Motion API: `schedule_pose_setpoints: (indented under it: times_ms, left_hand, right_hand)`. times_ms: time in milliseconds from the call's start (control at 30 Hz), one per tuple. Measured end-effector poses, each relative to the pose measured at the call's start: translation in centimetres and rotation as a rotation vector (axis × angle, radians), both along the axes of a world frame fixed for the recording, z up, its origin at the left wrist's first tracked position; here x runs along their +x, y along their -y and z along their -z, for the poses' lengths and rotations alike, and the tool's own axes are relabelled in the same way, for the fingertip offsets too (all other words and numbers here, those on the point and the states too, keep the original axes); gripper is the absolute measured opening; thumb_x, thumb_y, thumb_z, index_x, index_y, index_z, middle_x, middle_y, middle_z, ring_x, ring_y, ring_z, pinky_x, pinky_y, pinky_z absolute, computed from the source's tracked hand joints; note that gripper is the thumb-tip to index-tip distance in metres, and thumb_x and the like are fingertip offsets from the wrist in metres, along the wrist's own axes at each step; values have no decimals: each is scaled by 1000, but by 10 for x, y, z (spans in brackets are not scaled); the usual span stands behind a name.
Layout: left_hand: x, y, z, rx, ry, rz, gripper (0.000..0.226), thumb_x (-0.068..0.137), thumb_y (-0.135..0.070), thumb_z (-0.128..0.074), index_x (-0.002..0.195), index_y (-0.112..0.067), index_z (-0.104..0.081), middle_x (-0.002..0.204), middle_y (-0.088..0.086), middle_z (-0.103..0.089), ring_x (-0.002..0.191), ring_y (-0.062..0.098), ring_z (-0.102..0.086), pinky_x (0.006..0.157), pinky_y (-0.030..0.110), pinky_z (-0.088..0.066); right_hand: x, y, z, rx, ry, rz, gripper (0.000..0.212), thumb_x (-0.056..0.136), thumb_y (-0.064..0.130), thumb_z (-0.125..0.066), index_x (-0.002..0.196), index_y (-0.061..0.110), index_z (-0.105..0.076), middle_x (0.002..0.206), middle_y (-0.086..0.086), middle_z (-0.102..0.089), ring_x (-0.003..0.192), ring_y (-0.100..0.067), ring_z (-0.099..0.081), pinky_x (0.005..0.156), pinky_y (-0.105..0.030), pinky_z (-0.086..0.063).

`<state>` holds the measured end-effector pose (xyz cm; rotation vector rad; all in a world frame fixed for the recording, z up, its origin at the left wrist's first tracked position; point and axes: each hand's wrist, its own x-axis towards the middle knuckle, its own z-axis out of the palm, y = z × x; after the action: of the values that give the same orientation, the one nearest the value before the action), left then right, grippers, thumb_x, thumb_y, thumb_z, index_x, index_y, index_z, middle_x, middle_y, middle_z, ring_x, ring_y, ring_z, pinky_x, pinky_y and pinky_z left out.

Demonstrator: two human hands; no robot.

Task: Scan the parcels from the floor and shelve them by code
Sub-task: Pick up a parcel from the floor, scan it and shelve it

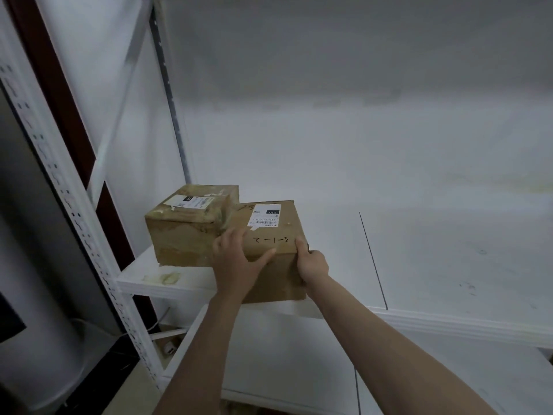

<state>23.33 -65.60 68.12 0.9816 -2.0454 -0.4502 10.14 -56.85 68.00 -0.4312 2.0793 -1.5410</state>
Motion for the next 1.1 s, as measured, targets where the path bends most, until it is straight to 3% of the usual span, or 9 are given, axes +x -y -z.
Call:
schedule_pose_setpoints:
  times_ms: [67, 200, 367, 433, 567, 733, 933, 1100]
  left_hand:
    - [-6, 9, 4, -119, 153, 11, 71, 78, -79, -46, 125, -28, -62, 140, -4, -54, 133, 26, -37, 111, 52, -32]
    - [-18, 29, 3, -101, 253, 43, 51, 92, -64, -49, 130, -31, -58, 146, -8, -49, 143, 23, -30, 118, 63, -13]
    - [-32, 51, -4, -70, 380, 19, 48, 100, -56, -41, 138, -27, -48, 153, -3, -40, 149, 24, -22, 118, 65, 3]
    - [-38, 60, -6, -65, 443, 7, 50, 101, -55, -37, 140, -24, -46, 155, 0, -38, 152, 26, -16, 118, 64, 6]
    - [-46, 74, -11, -24, 496, 28, 52, 104, -48, -37, 145, -16, -41, 160, 8, -32, 155, 28, -4, 121, 57, 9]
    - [-54, 84, -16, 53, 511, 43, 55, 105, -42, -38, 151, -13, -33, 166, 12, -17, 155, 29, 8, 122, 54, 12]
    - [-61, 85, -18, 110, 532, 18, 57, 104, -36, -37, 153, -8, -29, 167, 14, -8, 154, 28, 14, 121, 55, 15]
    - [-65, 81, -20, 139, 527, 6, 58, 104, -32, -33, 154, -5, -22, 167, 15, -3, 153, 28, 17, 119, 54, 17]
  right_hand:
    - [-2, 11, 2, 6, 22, 5, 68, 96, 62, -42, 124, 2, -57, 115, -15, -62, 112, -36, -58, 101, -47, -48]
    - [-9, 28, 0, 35, -8, -21, 72, 95, 65, -43, 121, 0, -60, 110, -15, -63, 109, -36, -60, 98, -45, -50]
    - [-18, 50, -3, 118, -85, -104, 73, 97, 63, -37, 122, 0, -61, 102, -14, -62, 95, -30, -60, 94, -40, -51]
    - [-20, 58, -5, 138, -108, -118, 70, 100, 60, -35, 122, 0, -61, 107, -17, -65, 101, -32, -62, 95, -39, -50]
    - [-22, 72, -6, 155, -143, -130, 68, 101, 58, -35, 118, -1, -63, 97, -14, -61, 95, -32, -62, 95, -42, -51]
    - [-26, 82, -6, 164, -139, -127, 65, 102, 56, -35, 121, 0, -62, 119, -18, -65, 111, -35, -60, 96, -40, -49]
    - [-28, 83, -10, 115, -50, -156, 65, 100, 57, -38, 126, 2, -60, 125, -17, -62, 116, -37, -58, 102, -47, -48]
    - [-29, 80, -6, 11, -3, -114, 47, 99, 51, -45, 103, 8, -65, 110, -15, -66, 108, -36, -61, 100, -48, -50]
